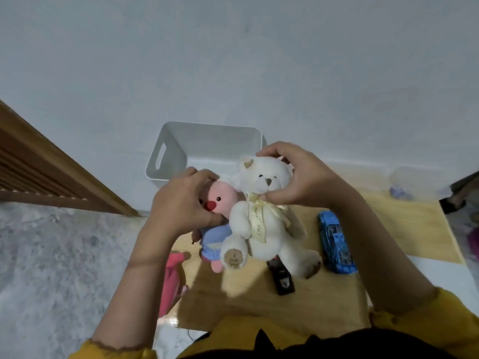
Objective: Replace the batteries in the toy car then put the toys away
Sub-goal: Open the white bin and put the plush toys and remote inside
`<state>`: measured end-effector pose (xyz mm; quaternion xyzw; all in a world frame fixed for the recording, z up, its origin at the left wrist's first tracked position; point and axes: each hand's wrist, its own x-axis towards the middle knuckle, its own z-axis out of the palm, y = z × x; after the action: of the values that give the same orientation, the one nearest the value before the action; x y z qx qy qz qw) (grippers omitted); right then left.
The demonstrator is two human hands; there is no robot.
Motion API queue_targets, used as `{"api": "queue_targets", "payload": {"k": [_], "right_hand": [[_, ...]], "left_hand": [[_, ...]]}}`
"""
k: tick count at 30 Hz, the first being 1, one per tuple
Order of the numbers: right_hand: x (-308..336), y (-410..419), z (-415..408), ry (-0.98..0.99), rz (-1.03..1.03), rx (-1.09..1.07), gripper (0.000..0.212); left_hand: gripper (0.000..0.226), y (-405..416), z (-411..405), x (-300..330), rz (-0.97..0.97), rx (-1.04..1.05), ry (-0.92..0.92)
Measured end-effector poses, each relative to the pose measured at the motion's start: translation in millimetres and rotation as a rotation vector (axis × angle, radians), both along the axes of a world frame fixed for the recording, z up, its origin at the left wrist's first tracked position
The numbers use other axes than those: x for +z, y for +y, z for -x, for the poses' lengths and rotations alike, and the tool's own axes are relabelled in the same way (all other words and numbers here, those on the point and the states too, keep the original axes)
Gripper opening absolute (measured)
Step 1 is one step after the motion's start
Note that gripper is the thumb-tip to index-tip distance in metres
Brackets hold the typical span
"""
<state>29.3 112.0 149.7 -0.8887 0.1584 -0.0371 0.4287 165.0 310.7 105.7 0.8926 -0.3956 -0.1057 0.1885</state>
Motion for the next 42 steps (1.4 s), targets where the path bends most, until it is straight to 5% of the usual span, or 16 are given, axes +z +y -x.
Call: {"api": "queue_targets", "payload": {"k": [7,15,25,34,42], "right_hand": [[50,-25,-27,-0.293,0.171,-0.1,0.063],[-8,-33,-88,-0.49,0.234,-0.321,0.059],[-78,-39,-130,-0.324,0.26,-0.257,0.05],[-100,-37,-143,-0.258,0.285,-0.217,0.044],[-89,-44,-146,0.157,0.59,-0.04,0.045]], "left_hand": [[0.071,-22,-50,59,0.182,0.076,-0.219],[0.07,-54,-108,23,0.249,0.131,-0.311],[0.069,-85,-139,-54,0.068,-0.017,-0.009],[0.062,-96,-150,-86,-0.083,-0.028,0.049],[0.07,-102,-152,-90,-0.2,-0.051,0.115]]}}
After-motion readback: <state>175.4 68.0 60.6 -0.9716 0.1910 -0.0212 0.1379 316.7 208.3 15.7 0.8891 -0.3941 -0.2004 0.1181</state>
